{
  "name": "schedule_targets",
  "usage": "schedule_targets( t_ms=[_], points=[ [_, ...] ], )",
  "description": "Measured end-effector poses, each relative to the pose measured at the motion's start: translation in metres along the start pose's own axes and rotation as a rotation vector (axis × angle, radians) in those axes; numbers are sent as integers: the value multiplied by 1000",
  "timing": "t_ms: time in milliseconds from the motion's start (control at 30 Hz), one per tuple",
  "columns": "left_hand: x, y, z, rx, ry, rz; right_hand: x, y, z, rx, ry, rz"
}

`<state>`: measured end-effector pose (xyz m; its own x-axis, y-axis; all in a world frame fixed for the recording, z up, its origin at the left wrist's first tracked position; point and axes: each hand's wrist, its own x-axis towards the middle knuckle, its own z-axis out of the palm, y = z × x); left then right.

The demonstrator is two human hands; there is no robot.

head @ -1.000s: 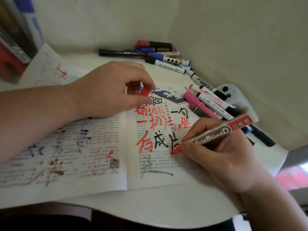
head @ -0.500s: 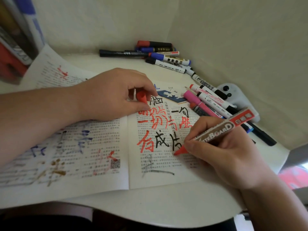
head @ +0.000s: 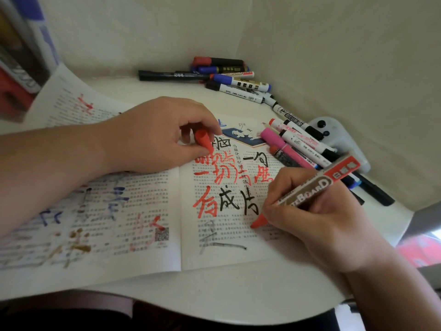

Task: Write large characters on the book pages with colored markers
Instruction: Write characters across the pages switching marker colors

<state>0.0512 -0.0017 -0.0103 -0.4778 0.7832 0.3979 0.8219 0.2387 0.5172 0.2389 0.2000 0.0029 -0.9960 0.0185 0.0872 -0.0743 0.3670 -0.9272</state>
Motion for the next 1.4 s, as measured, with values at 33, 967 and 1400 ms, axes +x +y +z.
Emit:
schedule_targets(
  t_ms=[33,967,1400],
  points=[
    [0,0,0,5,3,0,0,0,-1,-2,-26,11],
    [10,3,-10,-1027,377,-304,123,-41,-14,467,207,-130],
    [11,11,-10,-768,265,-305,111,-24,-14,410,226,-205]
  ],
)
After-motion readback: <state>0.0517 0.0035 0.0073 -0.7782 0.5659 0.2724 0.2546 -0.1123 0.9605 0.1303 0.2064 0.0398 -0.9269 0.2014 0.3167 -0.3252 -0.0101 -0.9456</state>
